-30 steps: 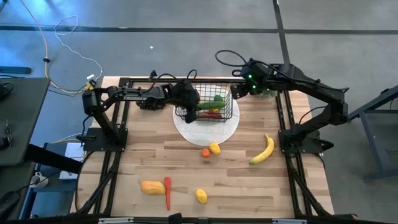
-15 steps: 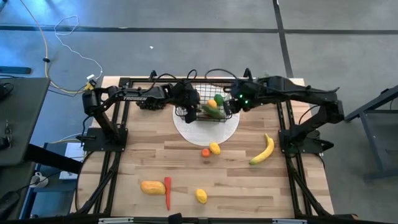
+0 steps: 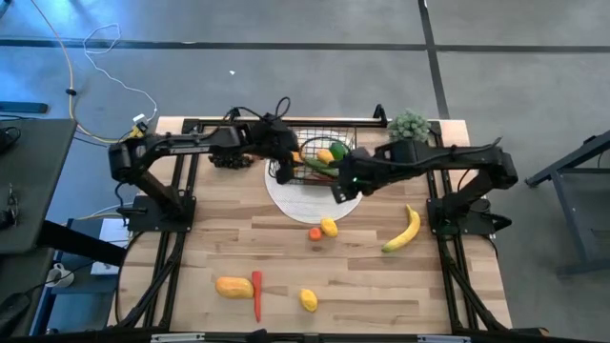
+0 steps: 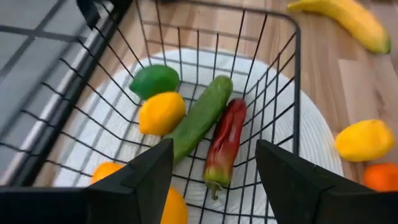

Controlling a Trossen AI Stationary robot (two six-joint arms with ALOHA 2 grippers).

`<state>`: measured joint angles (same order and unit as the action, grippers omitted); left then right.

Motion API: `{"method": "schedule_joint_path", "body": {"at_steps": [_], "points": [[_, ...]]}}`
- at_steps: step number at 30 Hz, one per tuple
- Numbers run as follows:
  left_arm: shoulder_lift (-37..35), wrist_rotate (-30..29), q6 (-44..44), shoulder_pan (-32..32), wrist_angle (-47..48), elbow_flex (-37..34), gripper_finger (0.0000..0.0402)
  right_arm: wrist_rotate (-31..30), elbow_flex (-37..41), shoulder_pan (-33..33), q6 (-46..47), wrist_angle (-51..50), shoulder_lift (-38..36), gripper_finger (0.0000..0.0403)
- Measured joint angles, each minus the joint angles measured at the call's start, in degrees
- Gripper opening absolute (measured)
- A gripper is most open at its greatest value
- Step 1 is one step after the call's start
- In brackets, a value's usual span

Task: Build produce basket
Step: Put the top yellow lemon into the wire basket

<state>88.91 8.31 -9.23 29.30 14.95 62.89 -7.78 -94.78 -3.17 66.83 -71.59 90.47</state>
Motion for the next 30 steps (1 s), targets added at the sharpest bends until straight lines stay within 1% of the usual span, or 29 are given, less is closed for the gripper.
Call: {"method": "schedule_joint_path", "body": {"at_steps": [5,7,10,15,18,25,30], "points": [[-6.09,-0.91,0.00,0.37,5.38,0.02,0.0218,0.40,0.01,-2.25,3.23,0.04,3.13,0.0220],[-8.56,-2.14,0.00,0.48,8.04,0.02,0.0218,0.74,0.00,-2.94,4.20,0.05,4.27,0.0226],[-12.29,-3.96,-0.02,0.47,10.79,0.02,0.0218,1.23,0.00,-3.97,4.33,0.86,6.29,0.0228],[-17.91,-4.27,0.03,0.46,14.06,0.01,0.0218,2.13,0.00,-4.92,4.30,3.07,10.10,0.0224],[-20.89,-4.24,0.70,0.46,15.88,0.00,0.0218,4.04,0.00,-5.21,3.91,3.69,13.00,0.0222],[-25.58,-4.52,1.11,0.46,18.64,0.00,0.0218,7.84,0.00,-5.10,3.87,5.57,19.54,0.0223],[-26.72,-4.69,1.11,0.46,18.88,0.00,0.0218,8.05,0.00,-4.99,3.64,7.82,22.77,0.0223]]}}
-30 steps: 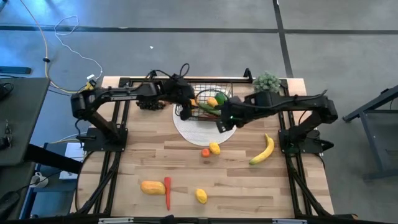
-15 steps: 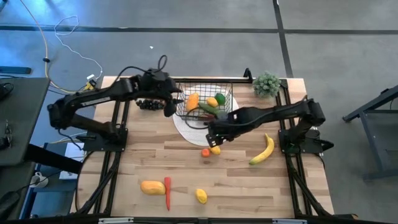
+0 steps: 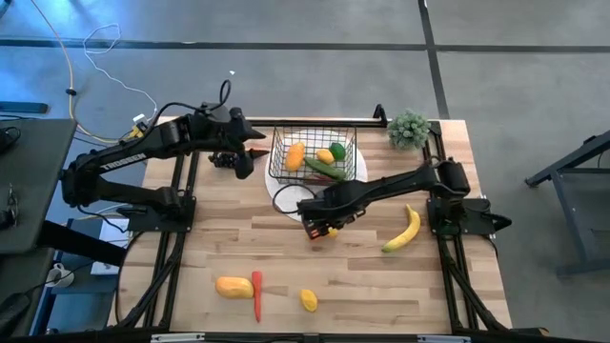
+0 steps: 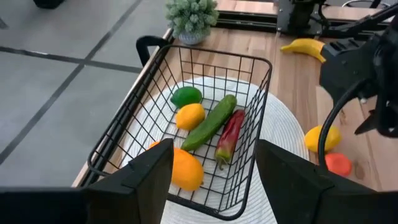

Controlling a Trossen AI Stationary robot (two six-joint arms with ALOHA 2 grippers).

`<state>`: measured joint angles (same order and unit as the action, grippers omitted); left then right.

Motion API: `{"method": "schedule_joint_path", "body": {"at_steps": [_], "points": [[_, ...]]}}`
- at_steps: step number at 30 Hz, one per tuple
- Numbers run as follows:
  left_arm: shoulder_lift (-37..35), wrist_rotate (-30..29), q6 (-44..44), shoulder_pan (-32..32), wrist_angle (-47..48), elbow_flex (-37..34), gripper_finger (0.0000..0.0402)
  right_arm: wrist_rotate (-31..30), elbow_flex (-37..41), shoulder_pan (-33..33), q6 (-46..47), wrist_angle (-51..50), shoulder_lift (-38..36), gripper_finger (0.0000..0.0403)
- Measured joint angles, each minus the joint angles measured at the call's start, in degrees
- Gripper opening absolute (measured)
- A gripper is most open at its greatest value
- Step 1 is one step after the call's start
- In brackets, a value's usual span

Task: Build produce basket
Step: Put the top yellow lemon into the wire basket

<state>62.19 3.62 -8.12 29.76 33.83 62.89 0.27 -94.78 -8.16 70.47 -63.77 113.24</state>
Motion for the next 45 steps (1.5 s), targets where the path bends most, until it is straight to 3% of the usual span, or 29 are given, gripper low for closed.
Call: {"method": "schedule_joint_path", "body": {"at_steps": [23,37,40,45], "points": [[-0.02,0.06,-1.10,0.00,4.50,0.00,0.0218,-1.00,0.00,1.06,-1.19,2.10,9.98,0.0223],[-0.02,0.04,-2.61,0.00,4.98,0.00,0.0218,-1.91,0.00,4.42,-6.33,4.39,10.87,0.0221],[0.00,0.05,-2.62,0.00,5.00,0.00,0.0218,-0.84,0.00,5.20,-6.48,5.39,10.85,0.0207],[0.00,0.04,-2.62,0.00,5.42,0.00,0.0218,2.07,0.00,6.22,-7.89,5.21,10.85,0.0145]]}}
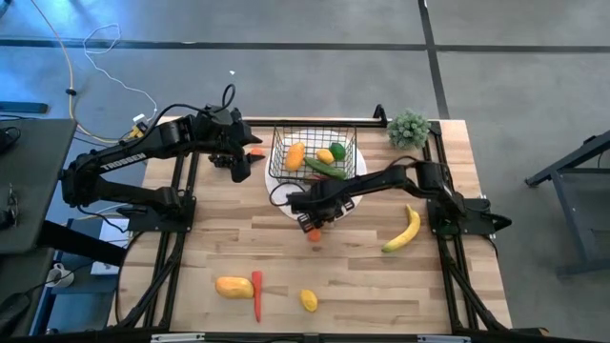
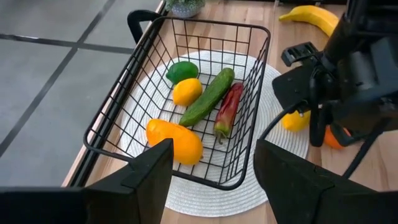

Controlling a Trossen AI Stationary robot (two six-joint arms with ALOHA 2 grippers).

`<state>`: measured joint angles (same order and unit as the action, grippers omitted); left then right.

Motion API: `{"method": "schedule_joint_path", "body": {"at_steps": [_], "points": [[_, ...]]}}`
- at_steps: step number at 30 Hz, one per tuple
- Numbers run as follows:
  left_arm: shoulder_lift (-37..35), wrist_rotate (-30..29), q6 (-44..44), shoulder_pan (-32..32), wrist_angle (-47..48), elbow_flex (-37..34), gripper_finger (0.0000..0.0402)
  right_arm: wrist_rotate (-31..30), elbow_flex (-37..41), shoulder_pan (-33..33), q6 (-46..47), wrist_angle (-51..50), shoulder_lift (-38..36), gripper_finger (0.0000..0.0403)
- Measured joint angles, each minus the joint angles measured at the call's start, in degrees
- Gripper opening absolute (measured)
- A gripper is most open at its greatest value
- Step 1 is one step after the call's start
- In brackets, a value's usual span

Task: Build produce basket
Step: Put the top yellow lemon into the wire basket

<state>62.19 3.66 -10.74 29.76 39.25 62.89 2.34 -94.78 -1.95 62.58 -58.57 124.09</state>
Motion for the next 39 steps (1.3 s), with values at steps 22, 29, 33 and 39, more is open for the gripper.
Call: {"method": "schedule_joint_path", "body": {"at_steps": [22,29,33,39], "points": [[0.00,-4.20,-0.44,0.00,0.02,0.00,0.0218,6.52,-11.72,-0.01,-5.41,-4.76,-4.63,0.0107],[0.02,-4.55,0.02,0.00,0.02,0.00,0.0218,0.77,-22.64,3.13,-15.14,-9.65,-4.71,0.0107],[0.04,-4.57,1.71,0.00,0.00,0.00,0.0218,-4.64,-27.61,6.97,-21.47,-15.08,-4.69,0.0107],[0.04,-7.18,4.70,0.00,0.02,0.00,0.0218,-6.65,-30.15,14.15,-33.02,-16.92,-4.69,0.0107]]}}
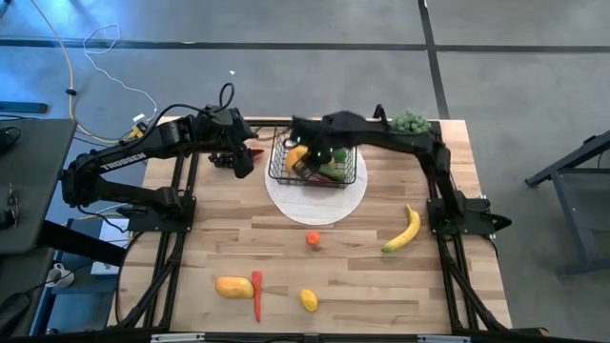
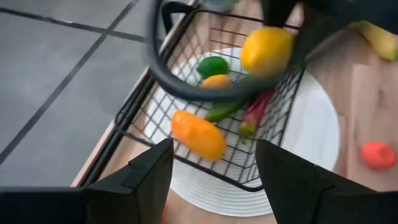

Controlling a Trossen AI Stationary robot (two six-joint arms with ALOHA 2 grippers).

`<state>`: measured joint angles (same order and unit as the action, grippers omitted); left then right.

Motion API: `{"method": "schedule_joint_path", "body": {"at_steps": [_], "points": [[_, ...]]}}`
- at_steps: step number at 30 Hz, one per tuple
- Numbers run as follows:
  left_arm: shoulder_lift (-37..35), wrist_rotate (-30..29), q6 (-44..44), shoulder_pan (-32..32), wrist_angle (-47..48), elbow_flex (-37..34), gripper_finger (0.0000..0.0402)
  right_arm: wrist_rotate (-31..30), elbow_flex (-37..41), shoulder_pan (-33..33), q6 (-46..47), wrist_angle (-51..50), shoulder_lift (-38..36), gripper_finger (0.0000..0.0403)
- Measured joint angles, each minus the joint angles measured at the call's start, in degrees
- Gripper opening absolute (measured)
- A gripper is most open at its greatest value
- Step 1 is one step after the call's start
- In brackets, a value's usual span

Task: Build produce basket
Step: Put the top yellow lemon into the wire basket

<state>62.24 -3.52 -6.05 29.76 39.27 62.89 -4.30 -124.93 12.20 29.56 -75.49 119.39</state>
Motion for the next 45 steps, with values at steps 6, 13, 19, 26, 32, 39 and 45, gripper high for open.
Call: {"method": "schedule_joint_path", "body": {"at_steps": [6,13,19,26,32,39,45], "points": [[0.00,-5.93,2.87,0.21,0.57,0.00,0.0218,0.03,0.07,6.73,-9.94,-0.87,0.33,0.0107],[0.66,-6.80,7.39,4.18,4.00,-0.02,0.0218,1.78,0.12,12.51,-17.05,-1.17,0.98,0.0107],[3.53,-6.15,8.27,10.27,6.80,-0.07,0.0218,4.55,0.16,14.74,-22.24,-2.19,4.82,0.0107],[9.66,-4.23,7.98,16.13,7.30,-0.07,0.0218,7.53,0.18,15.19,-26.78,-3.56,9.05,0.0107],[15.71,0.61,5.84,19.23,7.28,-0.07,0.0218,7.31,0.18,15.19,-28.39,-3.78,11.15,0.0107],[21.09,5.55,4.35,21.33,7.19,-0.07,0.0218,3.62,0.18,15.19,-29.59,-4.17,12.41,0.0132],[24.87,6.31,6.54,21.66,7.23,-0.07,0.0218,0.69,0.18,15.22,-29.61,-3.69,12.41,0.0191]]}}
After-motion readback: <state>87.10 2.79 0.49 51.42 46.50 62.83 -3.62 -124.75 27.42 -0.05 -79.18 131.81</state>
